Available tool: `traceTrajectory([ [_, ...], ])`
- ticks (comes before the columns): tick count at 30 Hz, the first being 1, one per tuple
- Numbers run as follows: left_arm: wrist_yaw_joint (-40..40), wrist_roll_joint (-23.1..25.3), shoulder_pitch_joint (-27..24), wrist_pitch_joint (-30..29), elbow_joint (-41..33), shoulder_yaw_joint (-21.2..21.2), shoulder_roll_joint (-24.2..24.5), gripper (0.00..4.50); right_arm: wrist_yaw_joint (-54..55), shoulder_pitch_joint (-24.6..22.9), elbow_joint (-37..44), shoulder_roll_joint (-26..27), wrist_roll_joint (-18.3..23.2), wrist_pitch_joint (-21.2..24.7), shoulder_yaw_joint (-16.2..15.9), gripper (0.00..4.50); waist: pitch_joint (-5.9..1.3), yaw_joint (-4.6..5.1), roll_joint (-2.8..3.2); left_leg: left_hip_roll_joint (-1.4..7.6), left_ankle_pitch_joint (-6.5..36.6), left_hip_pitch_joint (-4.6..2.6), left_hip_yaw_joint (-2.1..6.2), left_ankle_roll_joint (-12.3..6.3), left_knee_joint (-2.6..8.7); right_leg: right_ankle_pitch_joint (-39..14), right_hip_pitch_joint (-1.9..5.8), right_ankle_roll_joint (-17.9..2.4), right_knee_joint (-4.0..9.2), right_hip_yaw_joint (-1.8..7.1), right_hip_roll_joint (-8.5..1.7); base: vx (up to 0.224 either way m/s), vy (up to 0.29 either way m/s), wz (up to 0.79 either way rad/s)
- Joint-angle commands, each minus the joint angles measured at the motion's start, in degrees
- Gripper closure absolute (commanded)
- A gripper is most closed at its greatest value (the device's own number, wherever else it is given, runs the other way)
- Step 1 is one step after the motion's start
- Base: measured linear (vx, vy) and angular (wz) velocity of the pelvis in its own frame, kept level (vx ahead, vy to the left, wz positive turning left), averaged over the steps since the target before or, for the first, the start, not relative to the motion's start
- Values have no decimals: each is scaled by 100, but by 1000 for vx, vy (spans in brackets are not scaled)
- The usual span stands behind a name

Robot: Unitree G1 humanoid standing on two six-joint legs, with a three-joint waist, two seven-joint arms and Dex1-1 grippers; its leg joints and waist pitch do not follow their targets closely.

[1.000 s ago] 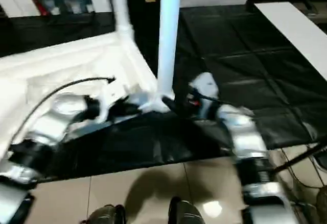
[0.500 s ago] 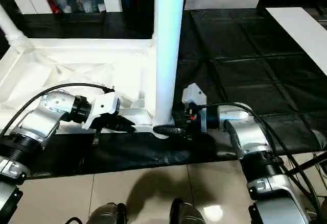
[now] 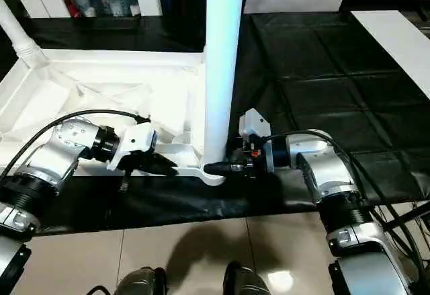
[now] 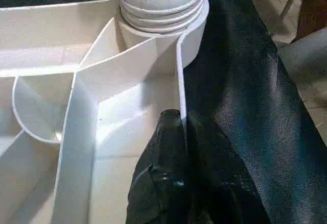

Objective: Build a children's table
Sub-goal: Rotate leg to tighten

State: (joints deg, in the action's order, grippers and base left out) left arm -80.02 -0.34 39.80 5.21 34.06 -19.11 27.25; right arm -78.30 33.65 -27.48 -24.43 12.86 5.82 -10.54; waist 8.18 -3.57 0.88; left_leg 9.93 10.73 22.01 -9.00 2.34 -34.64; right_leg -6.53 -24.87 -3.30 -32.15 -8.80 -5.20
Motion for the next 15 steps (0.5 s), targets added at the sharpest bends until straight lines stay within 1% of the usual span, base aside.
traceTrajectory([
  [1,-125,145,0,53,67,-220,-22,450,-208,-13,-9,-28,-30,-46,-83,214,-546,23,-48,337,750,-76,64,-648,384,-2135,461,-796,356,400,-430,0,0,0],
  [2,-125,145,0,55,70,-219,-22,450,-215,-14,-9,-29,-30,-45,-86,222,-543,25,-53,337,746,-66,63,-651,384,-2125,462,-794,350,400,-429,0,0,0],
  [3,-127,147,2,62,80,-214,-23,450,-239,-19,-10,-31,-31,-48,-100,234,-538,19,-40,340,764,-72,66,-660,386,-2140,459,-798,352,397,-426,0,0,0],
  [4,-127,147,2,62,80,-214,-23,450,-239,-19,-10,-31,-31,-48,-100,241,-540,20,-44,343,767,-72,66,-658,388,-2136,459,-799,353,398,-425,0,0,0],
  [7,-108,149,6,66,120,-191,-36,450,-285,-65,12,-27,-14,-56,-149,249,-540,18,-48,338,775,-71,66,-644,387,-2159,462,-796,355,396,-429,0,0,0],
  [9,135,142,17,-89,167,-96,-113,450,-216,-206,182,26,62,71,-146,251,-550,13,-47,335,762,-70,63,-642,383,-2145,470,-793,358,397,-428,0,0,0],
  [11,193,148,20,-135,169,-82,-129,450,-188,-235,220,41,81,104,-138,252,-550,2,-53,346,769,-82,64,-649,386,-2152,459,-799,358,394,-424,0,0,0],
  [12,399,189,35,-246,182,-41,-178,450,28,-318,322,130,121,211,-81,252,-550,-6,-63,350,771,-91,63,-640,388,-2177,456,-798,360,398,-426,0,0,0],
  [13,399,189,35,-246,182,-41,-178,450,28,-318,322,130,121,211,-81,252,-543,-11,-59,351,776,-85,60,-639,390,-2203,454,-784,369,402,-430,0,0,0],
  [14,564,199,44,-355,176,4,-232,450,252,-387,413,214,143,342,-36,252,-529,-13,-67,356,847,-95,59,-605,402,-2340,444,-747,392,400,-433,0,0,0],
  [15,773,191,53,-539,139,70,-310,450,644,-458,491,341,69,470,-3,252,-521,-12,-63,342,964,-106,69,-534,404,-2544,448,-687,416,383,-441,0,0,0],
])
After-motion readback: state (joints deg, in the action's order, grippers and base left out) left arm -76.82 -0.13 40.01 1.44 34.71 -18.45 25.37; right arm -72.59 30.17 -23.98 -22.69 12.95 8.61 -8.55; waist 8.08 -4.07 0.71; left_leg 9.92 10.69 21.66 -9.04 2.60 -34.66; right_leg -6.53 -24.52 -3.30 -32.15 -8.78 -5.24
